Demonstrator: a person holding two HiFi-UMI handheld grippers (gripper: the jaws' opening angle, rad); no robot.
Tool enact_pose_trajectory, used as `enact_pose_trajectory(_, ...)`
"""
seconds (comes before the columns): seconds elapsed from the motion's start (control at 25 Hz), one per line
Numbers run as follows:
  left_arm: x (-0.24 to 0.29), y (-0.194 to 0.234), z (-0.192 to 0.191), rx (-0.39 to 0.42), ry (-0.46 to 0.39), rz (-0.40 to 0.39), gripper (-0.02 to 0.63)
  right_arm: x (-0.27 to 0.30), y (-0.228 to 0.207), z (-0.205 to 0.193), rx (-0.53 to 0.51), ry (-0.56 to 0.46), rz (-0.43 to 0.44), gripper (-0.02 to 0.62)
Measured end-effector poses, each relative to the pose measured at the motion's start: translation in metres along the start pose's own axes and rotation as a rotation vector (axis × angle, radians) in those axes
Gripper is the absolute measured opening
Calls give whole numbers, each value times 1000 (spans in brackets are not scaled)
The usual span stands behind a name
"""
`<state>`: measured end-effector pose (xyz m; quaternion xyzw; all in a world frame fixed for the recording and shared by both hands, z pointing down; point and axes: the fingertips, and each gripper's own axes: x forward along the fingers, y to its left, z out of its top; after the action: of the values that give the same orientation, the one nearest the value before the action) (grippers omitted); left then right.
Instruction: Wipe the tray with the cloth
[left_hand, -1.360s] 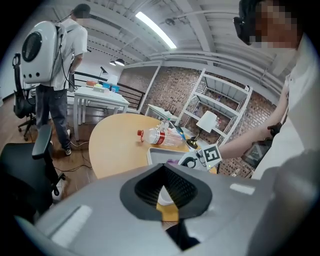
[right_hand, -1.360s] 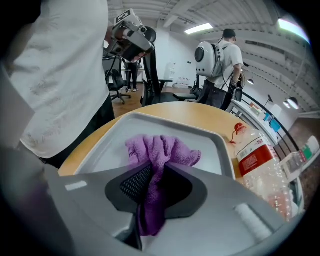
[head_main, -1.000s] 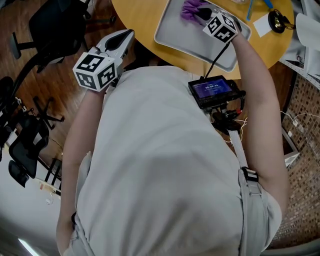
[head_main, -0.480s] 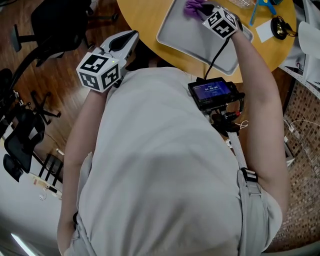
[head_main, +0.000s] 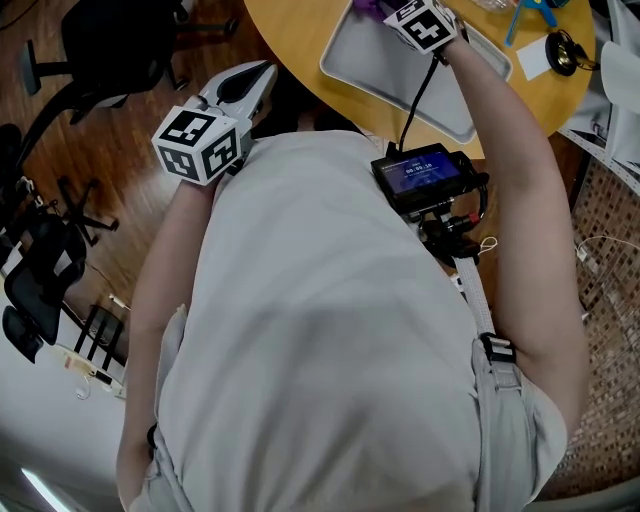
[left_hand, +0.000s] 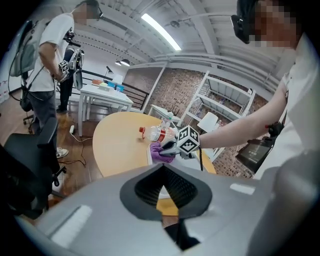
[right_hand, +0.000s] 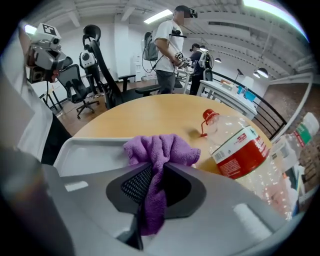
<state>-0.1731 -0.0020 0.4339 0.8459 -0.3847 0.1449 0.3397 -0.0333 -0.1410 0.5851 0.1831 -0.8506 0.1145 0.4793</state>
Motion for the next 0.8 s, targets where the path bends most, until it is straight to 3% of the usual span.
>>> enact_pose_trajectory(0.16, -25, 2, -2, 19, -15, -24, 0, -13, 49, -6, -90, 48, -42, 57)
enact_pose_trajectory(0.36, -14, 5, -1, 37, 16, -78, 0, -4, 106, -18, -94, 36, 45, 58)
enact_pose_trajectory(0.68, 13, 2, 4, 68, 52, -138, 0, 2, 123, -34, -23, 21, 70, 58)
enact_pose_trajectory(0.8, 17, 4, 5, 72, 68, -151, 0, 0, 133, -39, -1, 16, 122, 58)
